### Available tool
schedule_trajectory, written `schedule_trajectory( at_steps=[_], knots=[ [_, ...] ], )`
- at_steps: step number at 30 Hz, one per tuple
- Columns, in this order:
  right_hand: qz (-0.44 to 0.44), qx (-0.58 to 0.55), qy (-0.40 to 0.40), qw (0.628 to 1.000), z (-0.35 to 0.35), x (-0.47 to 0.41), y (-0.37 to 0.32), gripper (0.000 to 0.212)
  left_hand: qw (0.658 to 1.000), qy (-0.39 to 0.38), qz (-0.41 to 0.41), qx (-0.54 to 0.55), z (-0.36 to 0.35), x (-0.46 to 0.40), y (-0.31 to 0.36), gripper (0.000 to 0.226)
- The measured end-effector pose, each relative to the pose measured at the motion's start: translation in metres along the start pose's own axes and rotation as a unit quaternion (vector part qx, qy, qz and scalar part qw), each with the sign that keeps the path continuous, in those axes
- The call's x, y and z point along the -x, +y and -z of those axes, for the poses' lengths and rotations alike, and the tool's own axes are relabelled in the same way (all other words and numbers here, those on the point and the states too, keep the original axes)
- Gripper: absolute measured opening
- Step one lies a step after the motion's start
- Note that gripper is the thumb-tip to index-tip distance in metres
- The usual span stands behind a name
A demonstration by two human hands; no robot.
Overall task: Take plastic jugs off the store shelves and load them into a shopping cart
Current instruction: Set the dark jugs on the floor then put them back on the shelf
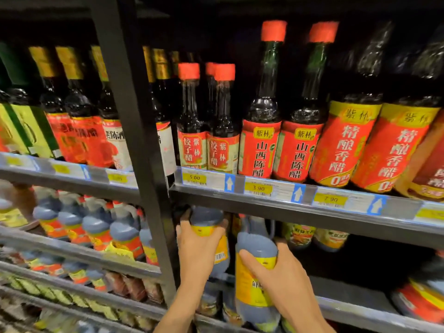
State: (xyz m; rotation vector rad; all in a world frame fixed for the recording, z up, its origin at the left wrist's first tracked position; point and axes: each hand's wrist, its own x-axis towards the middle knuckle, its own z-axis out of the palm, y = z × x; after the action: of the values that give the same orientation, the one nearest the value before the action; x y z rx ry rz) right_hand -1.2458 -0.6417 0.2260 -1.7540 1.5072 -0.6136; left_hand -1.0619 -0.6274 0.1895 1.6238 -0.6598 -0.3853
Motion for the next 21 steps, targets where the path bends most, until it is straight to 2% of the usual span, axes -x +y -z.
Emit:
schedule_trajectory(
  at_steps=[3,7,11,15,19,21],
  knots=[
    [-0.01,0.005,0.024,1.0,-0.007,0.002,-0.005,0.064,1.0,0.002,-0.022,0.006,-0.004,-0.008,0.001,0.092],
    [-0.01,0.009,0.062,0.998,-0.009,0.003,-0.012,0.064,0.999,-0.006,-0.026,-0.04,-0.009,0.001,-0.016,0.092],
    [-0.009,0.021,0.082,0.996,-0.007,0.001,-0.018,0.064,0.994,-0.041,-0.028,-0.093,-0.01,0.013,-0.031,0.1],
    [-0.015,0.054,0.102,0.993,-0.009,-0.008,-0.021,0.071,0.993,-0.073,-0.014,-0.096,-0.01,0.01,-0.036,0.105],
    [-0.021,0.054,0.117,0.991,-0.014,-0.022,-0.02,0.078,0.989,-0.123,-0.014,-0.08,0.0,0.01,-0.038,0.091],
    [-0.019,0.056,0.124,0.991,-0.02,-0.029,-0.016,0.081,0.983,-0.152,-0.032,-0.102,0.007,0.012,-0.04,0.092]
  ],
)
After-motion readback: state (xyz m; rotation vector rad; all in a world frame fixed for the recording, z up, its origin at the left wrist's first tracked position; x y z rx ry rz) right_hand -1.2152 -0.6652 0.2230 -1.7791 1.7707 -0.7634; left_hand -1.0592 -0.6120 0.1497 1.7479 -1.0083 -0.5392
